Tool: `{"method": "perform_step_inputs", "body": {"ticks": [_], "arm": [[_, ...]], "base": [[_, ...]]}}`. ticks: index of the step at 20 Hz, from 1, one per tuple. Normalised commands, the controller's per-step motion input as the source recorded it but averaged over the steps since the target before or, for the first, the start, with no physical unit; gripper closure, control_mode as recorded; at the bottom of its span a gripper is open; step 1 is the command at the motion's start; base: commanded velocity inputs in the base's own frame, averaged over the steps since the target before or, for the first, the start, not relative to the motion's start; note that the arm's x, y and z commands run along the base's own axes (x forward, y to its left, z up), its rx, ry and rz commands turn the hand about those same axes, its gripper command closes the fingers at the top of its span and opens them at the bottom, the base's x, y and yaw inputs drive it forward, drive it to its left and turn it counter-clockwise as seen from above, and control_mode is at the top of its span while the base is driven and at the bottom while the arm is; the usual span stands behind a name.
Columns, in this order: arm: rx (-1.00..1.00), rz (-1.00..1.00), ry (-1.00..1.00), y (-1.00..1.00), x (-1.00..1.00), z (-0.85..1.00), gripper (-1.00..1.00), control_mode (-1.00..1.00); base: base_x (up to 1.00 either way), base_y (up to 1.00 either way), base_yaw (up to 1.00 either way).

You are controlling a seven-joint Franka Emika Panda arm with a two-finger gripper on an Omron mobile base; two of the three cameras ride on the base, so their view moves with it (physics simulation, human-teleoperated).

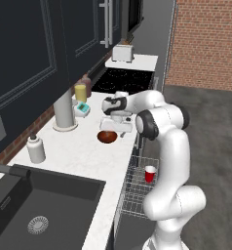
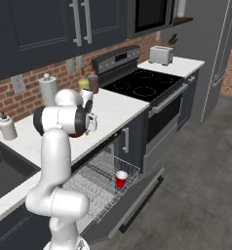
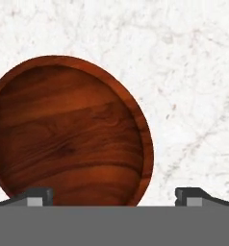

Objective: Pick up the cup and bowl from the counter, place them in the dishwasher, and close the dishwasher door.

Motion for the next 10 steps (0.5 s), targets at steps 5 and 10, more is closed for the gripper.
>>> {"method": "perform_step_inputs", "body": {"ticks": [5, 10], "arm": [[0.0, 0.0, -0.07, 0.0, 0.07, -0.28, -1.0, -1.0], [0.0, 0.0, -0.05, 0.02, 0.02, -0.28, -1.0, -1.0]], "base": [[0.0, 0.0, 0.0], [0.0, 0.0, 0.0]]}}
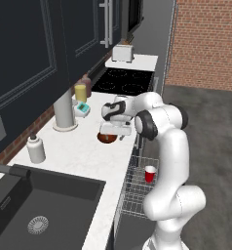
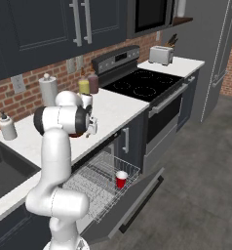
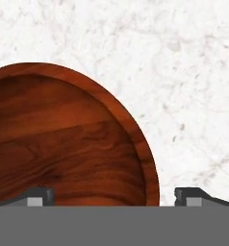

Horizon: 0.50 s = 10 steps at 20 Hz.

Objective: Pick up the cup and bowl from the counter, place them in the dishwasher, and close the dishwasher door.

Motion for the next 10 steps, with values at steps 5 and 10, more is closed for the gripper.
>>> {"method": "perform_step_inputs", "body": {"ticks": [5, 10], "arm": [[0.0, 0.0, -0.05, 0.13, 0.0, -0.28, 1.0, -1.0], [0.0, 0.0, -0.05, 0.11, 0.02, -0.13, 1.0, -1.0]], "base": [[0.0, 0.0, 0.0], [0.0, 0.0, 0.0]]}}
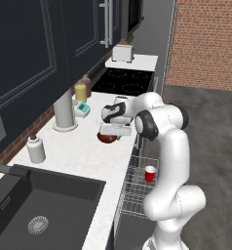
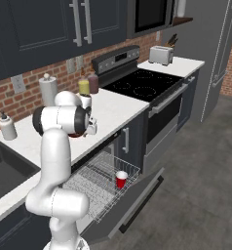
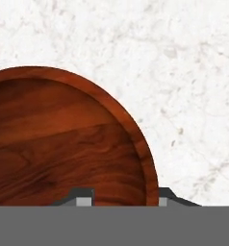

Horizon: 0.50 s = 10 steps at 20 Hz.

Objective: Pick up the cup and bowl from the counter, place them in the dishwasher, and close the dishwasher door.

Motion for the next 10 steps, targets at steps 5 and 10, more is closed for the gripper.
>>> {"method": "perform_step_inputs", "body": {"ticks": [5, 10], "arm": [[0.0, 0.0, -0.03, 0.13, 0.04, -0.01, 1.0, -1.0], [0.0, 0.0, -0.1, -0.16, -0.26, 0.16, 1.0, -1.0]], "base": [[0.0, 0.0, 0.0], [0.0, 0.0, 0.0]]}}
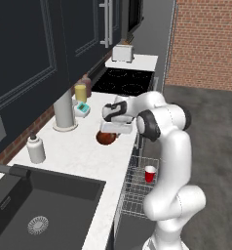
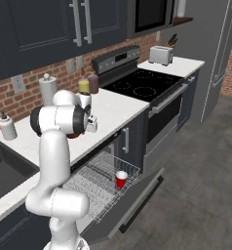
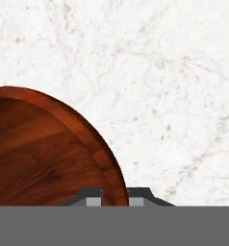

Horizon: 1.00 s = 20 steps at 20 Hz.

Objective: Pick up the cup and bowl from the counter, place them in the dishwasher, and close the dishwasher door.

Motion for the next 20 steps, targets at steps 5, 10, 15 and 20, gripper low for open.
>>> {"method": "perform_step_inputs", "body": {"ticks": [5, 10, 15, 20], "arm": [[0.0, -0.03, -0.11, -0.44, -0.64, 0.16, 1.0, -1.0], [0.01, -0.06, -0.21, -0.56, -0.82, 0.47, 1.0, -1.0], [0.05, -0.08, -0.19, -0.71, -0.95, 0.52, 1.0, -1.0], [0.03, -0.12, -0.01, -0.75, -0.88, 0.22, 1.0, -1.0]], "base": [[0.0, 0.0, 0.0], [0.0, 0.0, 0.0], [0.0, 0.0, 0.0], [0.0, 0.0, 0.0]]}}
